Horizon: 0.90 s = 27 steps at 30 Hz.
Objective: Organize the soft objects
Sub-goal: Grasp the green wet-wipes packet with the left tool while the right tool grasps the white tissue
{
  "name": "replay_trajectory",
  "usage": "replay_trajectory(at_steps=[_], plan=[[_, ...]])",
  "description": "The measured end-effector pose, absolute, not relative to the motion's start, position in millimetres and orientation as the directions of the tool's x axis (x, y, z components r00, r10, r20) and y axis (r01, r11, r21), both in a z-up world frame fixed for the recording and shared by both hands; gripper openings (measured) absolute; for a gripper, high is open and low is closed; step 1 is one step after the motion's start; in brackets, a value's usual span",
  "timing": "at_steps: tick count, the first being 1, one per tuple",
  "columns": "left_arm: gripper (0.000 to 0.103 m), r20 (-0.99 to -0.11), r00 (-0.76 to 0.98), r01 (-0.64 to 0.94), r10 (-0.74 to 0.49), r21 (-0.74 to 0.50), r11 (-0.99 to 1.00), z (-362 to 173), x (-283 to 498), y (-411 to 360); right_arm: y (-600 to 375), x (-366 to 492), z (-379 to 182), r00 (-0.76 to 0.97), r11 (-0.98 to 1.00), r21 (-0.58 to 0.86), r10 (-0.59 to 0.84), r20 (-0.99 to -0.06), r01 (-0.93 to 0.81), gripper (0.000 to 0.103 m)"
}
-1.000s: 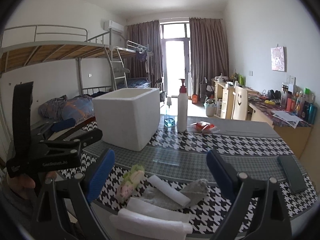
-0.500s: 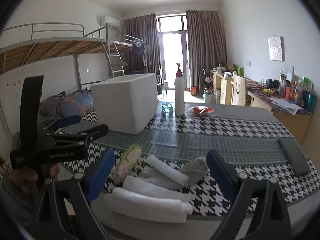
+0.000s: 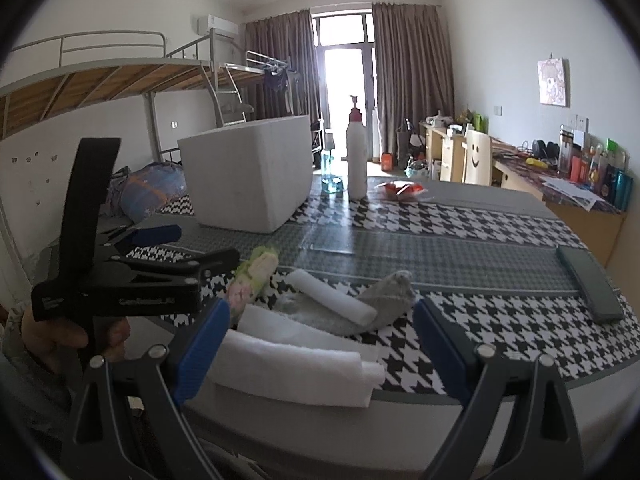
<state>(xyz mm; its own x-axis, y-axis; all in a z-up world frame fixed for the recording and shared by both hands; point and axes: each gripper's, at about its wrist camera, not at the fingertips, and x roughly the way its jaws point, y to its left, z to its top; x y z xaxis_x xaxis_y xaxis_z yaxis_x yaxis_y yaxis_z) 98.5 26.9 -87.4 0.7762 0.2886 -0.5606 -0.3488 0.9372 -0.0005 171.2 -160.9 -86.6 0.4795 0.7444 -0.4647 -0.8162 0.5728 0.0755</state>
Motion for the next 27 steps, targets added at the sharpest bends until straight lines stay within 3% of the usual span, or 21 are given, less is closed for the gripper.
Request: replay_trajectory(at_steps=[15,23,27], plan=[[0.064,-0.642,0.730,-0.297,0.234,0.011,0.955,-106.9,119.2,17.2,-161.6,164.0,-96.7,0.434,0.542,0.085,0.749,-0.501,-0.836,0.095],[0.036,-0.687,0.701,-0.273,0.192,-0.011,0.962,-120.9,126.7,19.8,-156.6,163.0,-102.4,0.403,0.517,0.091,0.755,-0.517,-0.851,0.095],[0.032,-0.684,0.705,-0.272,0.186,-0.019,0.962,-122.8,125.6,20.7,-155.1,160.8,-101.6,0.402,0.511,0.079,0.754,-0.519,-0.856,0.095]])
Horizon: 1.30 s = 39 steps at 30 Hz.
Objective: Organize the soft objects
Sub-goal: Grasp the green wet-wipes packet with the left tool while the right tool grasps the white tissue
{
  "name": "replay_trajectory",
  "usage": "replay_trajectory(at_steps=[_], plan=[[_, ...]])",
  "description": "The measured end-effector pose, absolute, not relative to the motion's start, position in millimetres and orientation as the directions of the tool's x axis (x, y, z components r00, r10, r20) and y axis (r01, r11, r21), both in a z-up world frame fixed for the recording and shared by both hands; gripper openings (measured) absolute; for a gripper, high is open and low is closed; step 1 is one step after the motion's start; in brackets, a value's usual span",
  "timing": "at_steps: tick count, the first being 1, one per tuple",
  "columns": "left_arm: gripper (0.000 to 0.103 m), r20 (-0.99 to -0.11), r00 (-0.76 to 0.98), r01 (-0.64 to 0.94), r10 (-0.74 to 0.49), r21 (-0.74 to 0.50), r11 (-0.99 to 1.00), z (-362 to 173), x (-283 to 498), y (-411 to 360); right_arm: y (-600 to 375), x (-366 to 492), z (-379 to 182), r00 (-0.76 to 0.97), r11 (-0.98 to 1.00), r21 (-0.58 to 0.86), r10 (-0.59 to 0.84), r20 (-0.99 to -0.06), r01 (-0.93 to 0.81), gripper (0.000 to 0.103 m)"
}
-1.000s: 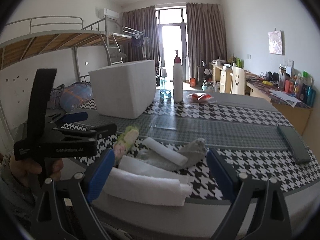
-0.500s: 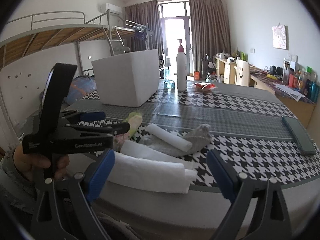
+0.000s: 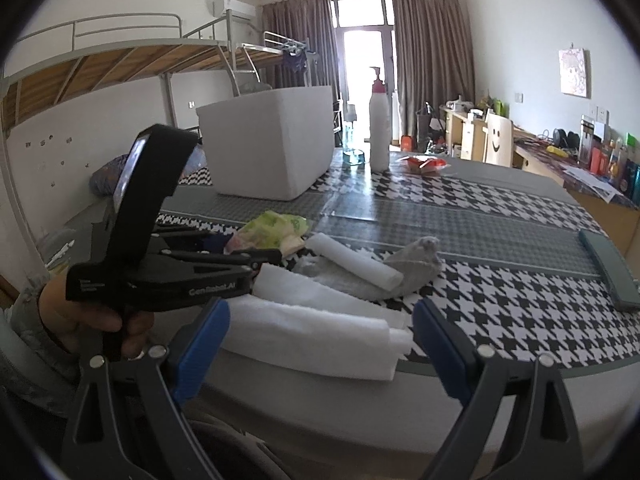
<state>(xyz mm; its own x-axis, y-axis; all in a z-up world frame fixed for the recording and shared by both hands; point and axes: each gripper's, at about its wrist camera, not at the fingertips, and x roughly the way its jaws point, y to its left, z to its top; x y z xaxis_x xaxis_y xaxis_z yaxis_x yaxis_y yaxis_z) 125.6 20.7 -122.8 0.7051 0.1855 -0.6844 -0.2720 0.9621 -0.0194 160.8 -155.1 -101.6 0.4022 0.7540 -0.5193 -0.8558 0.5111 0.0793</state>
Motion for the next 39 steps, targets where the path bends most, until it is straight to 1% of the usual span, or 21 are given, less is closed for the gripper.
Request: replay_trajectory(at_steps=[6,7,8,11,13,15,17,18,20,21,23,24,26,27,28,29,32,39], plan=[[0.029,-0.666,0.723,-0.282,0.182,-0.044,0.958,-117.1,117.5,27.1,-150.2,157.2,-104.6,0.385,0.492,0.062,0.748,-0.540,-0.868,0.095],[0.029,-0.661,0.727,-0.284,0.184,-0.046,0.958,-115.4,115.5,28.3,-149.0,157.3,-106.6,0.379,0.488,0.062,0.746,-0.548,-0.871,0.093],[0.029,-0.656,0.732,-0.287,0.185,-0.050,0.957,-113.5,113.4,29.6,-147.8,157.6,-107.6,0.375,0.486,0.060,0.743,-0.554,-0.872,0.088],[0.029,-0.646,0.740,-0.290,0.187,-0.055,0.955,-109.4,109.4,32.4,-144.0,157.6,-113.1,0.363,0.478,0.051,0.727,-0.583,-0.877,0.077],[0.029,-0.640,0.745,-0.290,0.188,-0.057,0.955,-107.2,106.4,32.8,-142.1,159.5,-117.5,0.349,0.475,0.057,0.718,-0.603,-0.878,0.073],[0.029,-0.635,0.749,-0.290,0.189,-0.059,0.955,-105.5,104.0,33.2,-138.4,161.4,-122.7,0.344,0.481,0.053,0.696,-0.630,-0.875,0.071],[0.029,-0.631,0.752,-0.292,0.190,-0.060,0.955,-103.5,102.2,33.7,-135.2,162.3,-127.9,0.336,0.479,0.048,0.680,-0.652,-0.877,0.060],[0.029,-0.630,0.753,-0.293,0.190,-0.062,0.954,-103.2,102.6,33.9,-133.1,163.6,-131.5,0.331,0.482,0.047,0.665,-0.669,-0.875,0.057],[0.029,-0.628,0.754,-0.295,0.192,-0.062,0.954,-102.7,101.9,35.0,-133.3,162.2,-132.4,0.356,0.493,0.019,0.653,-0.668,-0.870,0.049],[0.029,-0.628,0.754,-0.294,0.191,-0.063,0.954,-102.3,101.6,35.9,-133.4,161.4,-132.3,0.361,0.495,0.009,0.647,-0.672,-0.869,0.047],[0.029,-0.627,0.755,-0.297,0.193,-0.063,0.953,-101.9,100.8,36.3,-134.8,162.3,-131.8,0.365,0.501,0.004,0.636,-0.679,-0.865,0.038],[0.029,-0.627,0.755,-0.296,0.192,-0.065,0.953,-101.7,99.8,36.8,-135.2,163.1,-131.5,0.370,0.507,0.002,0.631,-0.682,-0.862,0.035],[0.029,-0.627,0.754,-0.298,0.193,-0.066,0.952,-101.7,100.7,37.4,-135.6,164.4,-130.9,0.382,0.519,-0.007,0.620,-0.685,-0.855,0.025],[0.029,-0.627,0.755,-0.300,0.194,-0.067,0.952,-101.2,99.7,38.3,-135.4,164.1,-130.9,0.384,0.518,-0.010,0.619,-0.685,-0.855,0.022],[0.029,-0.625,0.756,-0.303,0.196,-0.068,0.951,-100.4,98.6,39.3,-135.3,163.2,-130.9,0.386,0.517,-0.016,0.617,-0.686,-0.856,0.017],[0.029,-0.622,0.757,-0.307,0.201,-0.066,0.949,-99.4,97.6,40.1,-135.4,162.1,-130.7,0.387,0.514,-0.023,0.614,-0.688,-0.857,0.014],[0.029,-0.617,0.760,-0.312,0.206,-0.068,0.948,-97.7,95.9,42.1,-134.0,168.3,-129.5,0.408,0.537,-0.031,0.600,-0.688,-0.843,0.011],[0.029,-0.600,0.769,-0.319,0.218,-0.065,0.945,-88.8,89.7,45.7,-139.6,175.5,-114.2,0.423,0.560,-0.003,0.622,-0.659,-0.829,0.011]])
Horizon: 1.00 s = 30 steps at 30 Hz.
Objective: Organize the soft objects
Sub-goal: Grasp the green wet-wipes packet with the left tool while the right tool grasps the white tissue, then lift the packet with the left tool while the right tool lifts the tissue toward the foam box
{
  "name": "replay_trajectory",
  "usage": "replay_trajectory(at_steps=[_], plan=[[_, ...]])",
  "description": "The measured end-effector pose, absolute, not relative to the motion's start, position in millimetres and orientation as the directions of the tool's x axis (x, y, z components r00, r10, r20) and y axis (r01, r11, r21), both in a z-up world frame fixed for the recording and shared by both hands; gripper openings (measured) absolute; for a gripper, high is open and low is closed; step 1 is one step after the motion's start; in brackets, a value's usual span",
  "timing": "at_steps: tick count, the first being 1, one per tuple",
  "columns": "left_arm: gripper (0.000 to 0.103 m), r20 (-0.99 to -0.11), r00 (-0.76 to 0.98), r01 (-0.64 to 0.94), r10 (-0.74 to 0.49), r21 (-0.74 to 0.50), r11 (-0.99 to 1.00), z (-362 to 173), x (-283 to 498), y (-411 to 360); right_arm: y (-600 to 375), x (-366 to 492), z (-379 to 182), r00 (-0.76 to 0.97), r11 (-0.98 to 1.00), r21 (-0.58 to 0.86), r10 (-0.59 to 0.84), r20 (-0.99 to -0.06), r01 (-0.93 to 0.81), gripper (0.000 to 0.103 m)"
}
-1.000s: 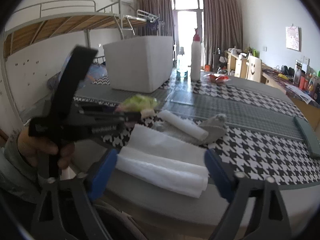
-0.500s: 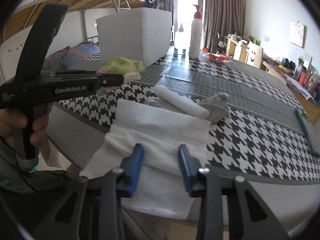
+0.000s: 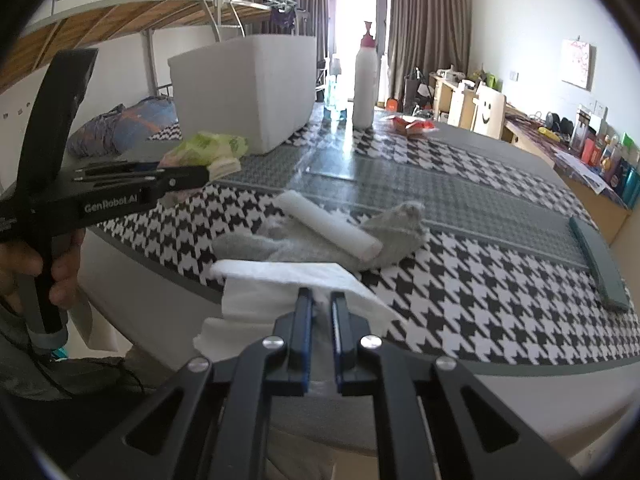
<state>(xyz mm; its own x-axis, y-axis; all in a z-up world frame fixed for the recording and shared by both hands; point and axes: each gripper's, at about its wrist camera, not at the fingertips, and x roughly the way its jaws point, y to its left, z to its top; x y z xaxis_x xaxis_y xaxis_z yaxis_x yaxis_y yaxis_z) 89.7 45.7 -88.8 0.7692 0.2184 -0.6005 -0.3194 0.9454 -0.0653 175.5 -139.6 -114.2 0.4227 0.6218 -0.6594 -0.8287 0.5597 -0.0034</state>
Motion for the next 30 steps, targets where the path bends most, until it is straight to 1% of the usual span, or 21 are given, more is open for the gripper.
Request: replay_trajectory(at_steps=[13,30], plan=[[0.029,-0.563,0.791,-0.329,0.241,-0.058,0.943,-75.0,78.6,50.9,-147.5,184.8,-86.5,0.472,0.603,0.030,0.655,-0.590,-0.797,0.011],[0.029,-0.510,0.818,-0.331,0.267,-0.036,0.943,-52.9,74.4,55.2,-137.2,201.0,-64.6,0.479,0.599,0.068,0.697,-0.533,-0.798,0.011]])
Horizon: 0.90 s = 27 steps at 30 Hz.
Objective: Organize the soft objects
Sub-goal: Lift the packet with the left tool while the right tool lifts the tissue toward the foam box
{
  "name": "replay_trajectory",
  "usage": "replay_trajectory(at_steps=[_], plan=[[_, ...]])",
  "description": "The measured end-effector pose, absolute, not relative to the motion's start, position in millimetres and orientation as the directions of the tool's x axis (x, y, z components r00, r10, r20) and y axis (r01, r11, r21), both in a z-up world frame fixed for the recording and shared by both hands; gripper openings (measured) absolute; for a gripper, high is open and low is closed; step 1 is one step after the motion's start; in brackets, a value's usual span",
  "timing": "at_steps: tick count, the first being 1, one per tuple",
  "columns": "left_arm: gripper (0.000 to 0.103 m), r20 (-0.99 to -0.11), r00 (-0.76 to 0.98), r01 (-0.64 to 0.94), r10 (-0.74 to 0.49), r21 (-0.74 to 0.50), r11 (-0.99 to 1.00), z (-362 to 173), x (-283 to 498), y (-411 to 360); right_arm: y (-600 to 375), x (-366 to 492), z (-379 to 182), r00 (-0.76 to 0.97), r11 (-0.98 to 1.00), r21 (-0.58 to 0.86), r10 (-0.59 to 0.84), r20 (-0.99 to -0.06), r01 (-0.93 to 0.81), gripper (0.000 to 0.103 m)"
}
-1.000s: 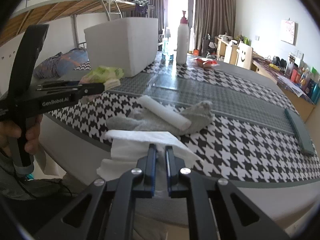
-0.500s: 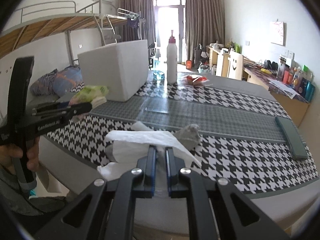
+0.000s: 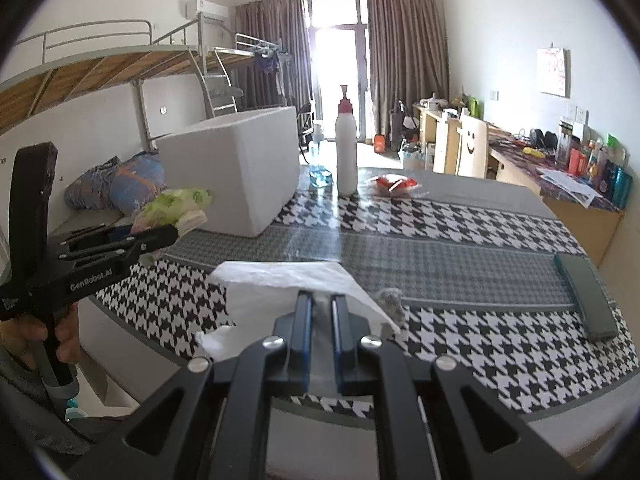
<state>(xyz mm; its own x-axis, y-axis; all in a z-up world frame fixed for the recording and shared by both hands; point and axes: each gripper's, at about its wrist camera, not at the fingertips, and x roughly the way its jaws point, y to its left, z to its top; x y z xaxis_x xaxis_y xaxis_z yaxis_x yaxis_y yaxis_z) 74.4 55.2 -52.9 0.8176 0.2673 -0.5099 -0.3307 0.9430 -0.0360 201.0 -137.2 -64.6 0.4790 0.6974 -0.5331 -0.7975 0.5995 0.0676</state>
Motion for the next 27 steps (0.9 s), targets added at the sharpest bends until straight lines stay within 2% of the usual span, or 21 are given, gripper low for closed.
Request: replay_trajectory(at_steps=[27], plan=[[0.029,-0.450,0.853,-0.307,0.266,-0.019,0.951,-25.9,82.4,60.3,-123.9,222.7,-36.9,0.486,0.584,0.087,0.740,-0.464,-0.807,0.011]])
